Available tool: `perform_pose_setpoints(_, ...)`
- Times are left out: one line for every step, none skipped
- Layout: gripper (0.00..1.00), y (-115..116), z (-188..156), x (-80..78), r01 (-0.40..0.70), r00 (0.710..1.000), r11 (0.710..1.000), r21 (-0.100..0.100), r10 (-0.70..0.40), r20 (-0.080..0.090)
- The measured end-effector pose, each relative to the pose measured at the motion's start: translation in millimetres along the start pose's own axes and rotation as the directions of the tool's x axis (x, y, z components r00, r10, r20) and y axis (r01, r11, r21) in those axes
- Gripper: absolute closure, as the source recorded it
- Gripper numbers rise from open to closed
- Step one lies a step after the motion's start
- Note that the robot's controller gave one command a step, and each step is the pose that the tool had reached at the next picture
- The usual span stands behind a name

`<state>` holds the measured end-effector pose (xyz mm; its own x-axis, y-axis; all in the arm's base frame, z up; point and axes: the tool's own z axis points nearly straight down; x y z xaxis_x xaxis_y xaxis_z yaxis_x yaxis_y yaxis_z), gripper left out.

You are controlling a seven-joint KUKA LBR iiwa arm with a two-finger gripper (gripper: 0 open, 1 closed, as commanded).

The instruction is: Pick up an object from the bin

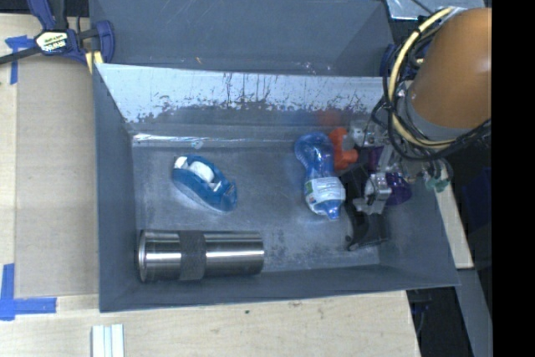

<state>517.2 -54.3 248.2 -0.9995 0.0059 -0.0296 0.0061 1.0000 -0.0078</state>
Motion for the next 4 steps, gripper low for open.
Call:
perform_pose_setpoints(0.00,0.3,4.9,1.8,0.000,1.000,1.000,-0.001,0.000,-0.010)
perform_pose_setpoints(0.00,13.0,48.6,-6.7,0.253,0.968,0.968,0.002,-0.253,0.004)
perform_pose_setpoints(0.00,-13.1,63.2,-20.2,0.207,0.978,0.978,-0.002,-0.207,-0.004)
perform_pose_setpoints(0.00,4.9,85.6,-30.2,0.523,0.852,0.852,0.002,-0.523,0.001)
